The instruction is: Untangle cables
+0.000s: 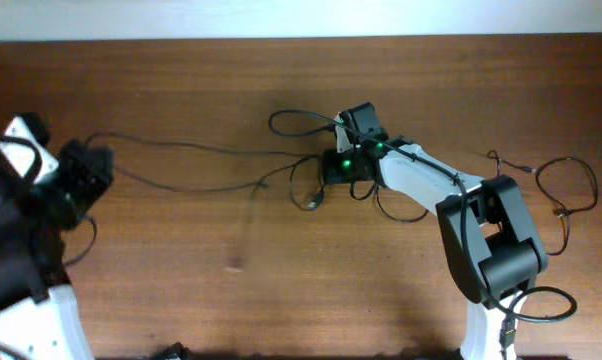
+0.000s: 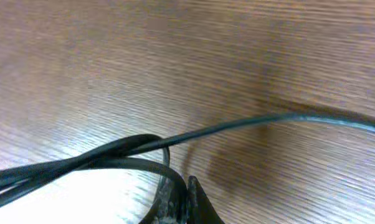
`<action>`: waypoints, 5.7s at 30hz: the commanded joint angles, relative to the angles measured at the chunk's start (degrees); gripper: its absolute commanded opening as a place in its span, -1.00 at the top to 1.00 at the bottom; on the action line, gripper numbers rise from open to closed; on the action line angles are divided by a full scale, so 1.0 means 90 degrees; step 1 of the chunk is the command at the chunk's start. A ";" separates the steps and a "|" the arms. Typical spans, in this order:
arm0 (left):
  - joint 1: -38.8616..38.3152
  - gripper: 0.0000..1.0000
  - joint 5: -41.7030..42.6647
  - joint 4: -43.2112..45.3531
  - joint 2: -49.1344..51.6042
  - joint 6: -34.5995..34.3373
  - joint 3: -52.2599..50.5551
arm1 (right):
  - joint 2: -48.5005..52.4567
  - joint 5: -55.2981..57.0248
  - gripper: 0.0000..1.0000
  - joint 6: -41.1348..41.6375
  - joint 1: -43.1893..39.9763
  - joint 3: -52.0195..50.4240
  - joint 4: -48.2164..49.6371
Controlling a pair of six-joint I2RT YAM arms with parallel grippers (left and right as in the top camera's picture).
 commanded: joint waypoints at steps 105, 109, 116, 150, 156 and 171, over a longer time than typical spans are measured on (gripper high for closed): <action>-0.1751 1.00 0.5139 0.0440 0.5673 0.5348 0.0214 | -0.0138 -0.0848 0.54 0.1265 0.0102 0.0046 -0.0359; -0.1766 1.00 0.3349 0.0879 0.5673 0.3354 0.0209 | -0.0911 -0.0882 0.22 0.0811 0.0199 0.0355 -0.0937; -0.1768 1.00 0.4323 0.1001 0.5673 0.3922 0.0202 | -0.0775 0.0670 -0.54 0.0765 0.0787 0.0347 -0.0787; -0.1396 1.00 0.7096 -0.2987 0.5605 0.5649 0.0228 | -0.1333 -0.1739 -0.37 -0.0687 0.2195 0.0289 -0.0056; -0.1399 1.00 0.7133 -0.3359 0.5605 0.5646 0.0228 | -0.1333 -0.2681 -0.96 -0.2025 0.2300 0.0289 0.0158; -0.1396 0.94 0.7133 -0.3347 0.5605 0.5649 0.0228 | -0.1331 -0.2642 0.91 -0.2072 0.2361 0.0289 0.0901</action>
